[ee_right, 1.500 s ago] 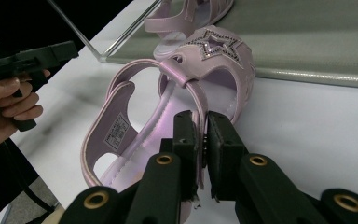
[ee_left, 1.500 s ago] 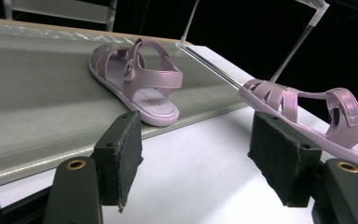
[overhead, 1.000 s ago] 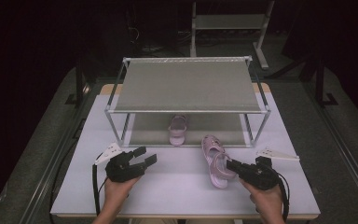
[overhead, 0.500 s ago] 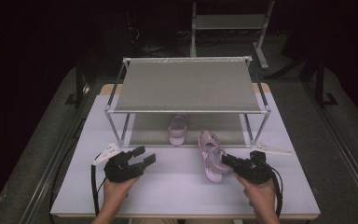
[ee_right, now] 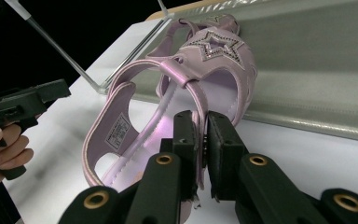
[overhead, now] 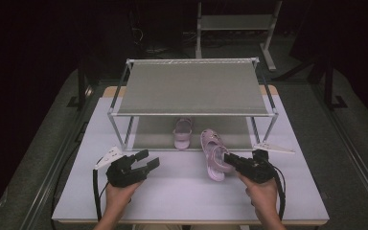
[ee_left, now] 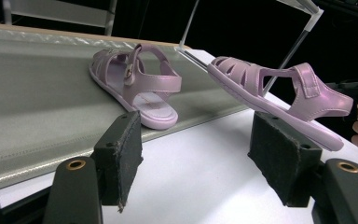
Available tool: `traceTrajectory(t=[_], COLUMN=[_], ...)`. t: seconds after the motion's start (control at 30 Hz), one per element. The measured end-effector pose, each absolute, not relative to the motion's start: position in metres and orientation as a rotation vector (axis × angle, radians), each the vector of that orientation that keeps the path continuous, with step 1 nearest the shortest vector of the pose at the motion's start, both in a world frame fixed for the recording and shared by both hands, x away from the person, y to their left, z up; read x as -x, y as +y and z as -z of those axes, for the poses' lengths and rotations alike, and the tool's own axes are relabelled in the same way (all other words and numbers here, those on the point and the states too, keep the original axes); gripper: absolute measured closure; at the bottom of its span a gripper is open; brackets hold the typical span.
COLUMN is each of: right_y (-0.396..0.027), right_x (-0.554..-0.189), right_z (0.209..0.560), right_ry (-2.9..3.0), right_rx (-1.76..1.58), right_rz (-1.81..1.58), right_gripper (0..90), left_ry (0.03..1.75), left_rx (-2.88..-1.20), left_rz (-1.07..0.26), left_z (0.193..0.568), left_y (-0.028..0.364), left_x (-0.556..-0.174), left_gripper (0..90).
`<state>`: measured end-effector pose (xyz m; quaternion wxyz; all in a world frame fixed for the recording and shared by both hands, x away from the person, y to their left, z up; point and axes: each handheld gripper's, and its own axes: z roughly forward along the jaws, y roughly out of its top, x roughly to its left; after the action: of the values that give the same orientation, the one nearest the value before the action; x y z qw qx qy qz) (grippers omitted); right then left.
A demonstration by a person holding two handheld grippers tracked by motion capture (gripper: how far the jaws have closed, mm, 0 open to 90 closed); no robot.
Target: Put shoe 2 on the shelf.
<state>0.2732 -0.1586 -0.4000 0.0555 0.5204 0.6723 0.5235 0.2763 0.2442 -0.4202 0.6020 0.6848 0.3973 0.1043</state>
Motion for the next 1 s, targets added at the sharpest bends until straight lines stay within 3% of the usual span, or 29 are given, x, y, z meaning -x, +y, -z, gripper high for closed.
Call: traceTrajectory(t=[1.0], right_y=[-0.141], right_x=[-0.309], right_z=[0.407], right_ry=[1.949], right_rx=[-1.642], right_rz=[-1.568], right_gripper=[82.0], left_ry=[0.918], left_rx=[-1.579], left_rz=[-0.239], left_z=[0.419], left_y=[0.246], left_x=[-0.276], left_gripper=[34.2])
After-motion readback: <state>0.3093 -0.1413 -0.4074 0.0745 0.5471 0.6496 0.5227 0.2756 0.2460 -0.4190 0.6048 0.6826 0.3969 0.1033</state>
